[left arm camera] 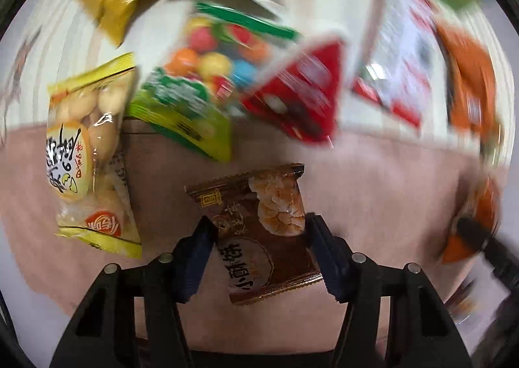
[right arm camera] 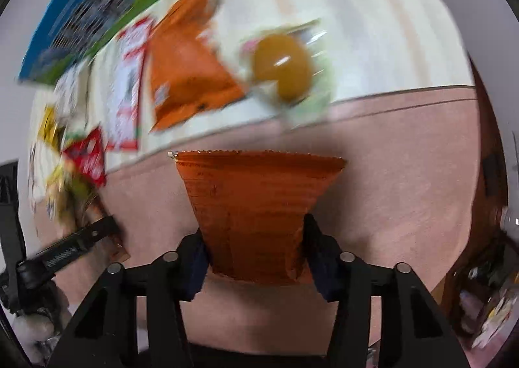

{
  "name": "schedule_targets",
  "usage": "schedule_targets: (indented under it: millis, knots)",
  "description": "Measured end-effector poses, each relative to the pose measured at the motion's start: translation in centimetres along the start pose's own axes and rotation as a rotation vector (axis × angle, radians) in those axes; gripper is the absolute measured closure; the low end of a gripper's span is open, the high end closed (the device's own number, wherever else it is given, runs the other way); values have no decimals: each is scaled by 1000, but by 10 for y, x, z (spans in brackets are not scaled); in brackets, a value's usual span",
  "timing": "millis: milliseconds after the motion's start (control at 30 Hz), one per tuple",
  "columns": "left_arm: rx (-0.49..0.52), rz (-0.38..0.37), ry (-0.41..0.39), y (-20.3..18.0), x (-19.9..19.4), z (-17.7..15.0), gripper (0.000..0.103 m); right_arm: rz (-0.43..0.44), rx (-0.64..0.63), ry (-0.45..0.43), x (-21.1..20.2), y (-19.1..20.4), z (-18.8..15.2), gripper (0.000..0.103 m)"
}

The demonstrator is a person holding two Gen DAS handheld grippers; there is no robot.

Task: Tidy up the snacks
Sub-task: 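Grasp the brown biscuit packet with the left tool while the right tool grasps the orange chip bag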

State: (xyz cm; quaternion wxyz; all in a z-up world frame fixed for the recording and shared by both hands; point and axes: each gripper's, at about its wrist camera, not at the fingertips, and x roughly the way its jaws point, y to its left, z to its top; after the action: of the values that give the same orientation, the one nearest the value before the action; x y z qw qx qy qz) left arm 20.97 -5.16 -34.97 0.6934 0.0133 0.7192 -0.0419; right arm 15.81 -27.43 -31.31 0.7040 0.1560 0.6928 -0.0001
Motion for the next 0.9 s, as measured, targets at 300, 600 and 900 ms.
schedule_targets:
  millis: [300,600,900]
  knots:
    - [-140,-105,30,14,23,-10,38,86,36,39,14,-5,-15,36]
    - [-153,-79,-31,22,16,-15,49,-18,73,-42,13,-1,-16,46]
    - [-51,-23,-99,2,-14,-23,49,-27,75,-75,4,31,-34,54]
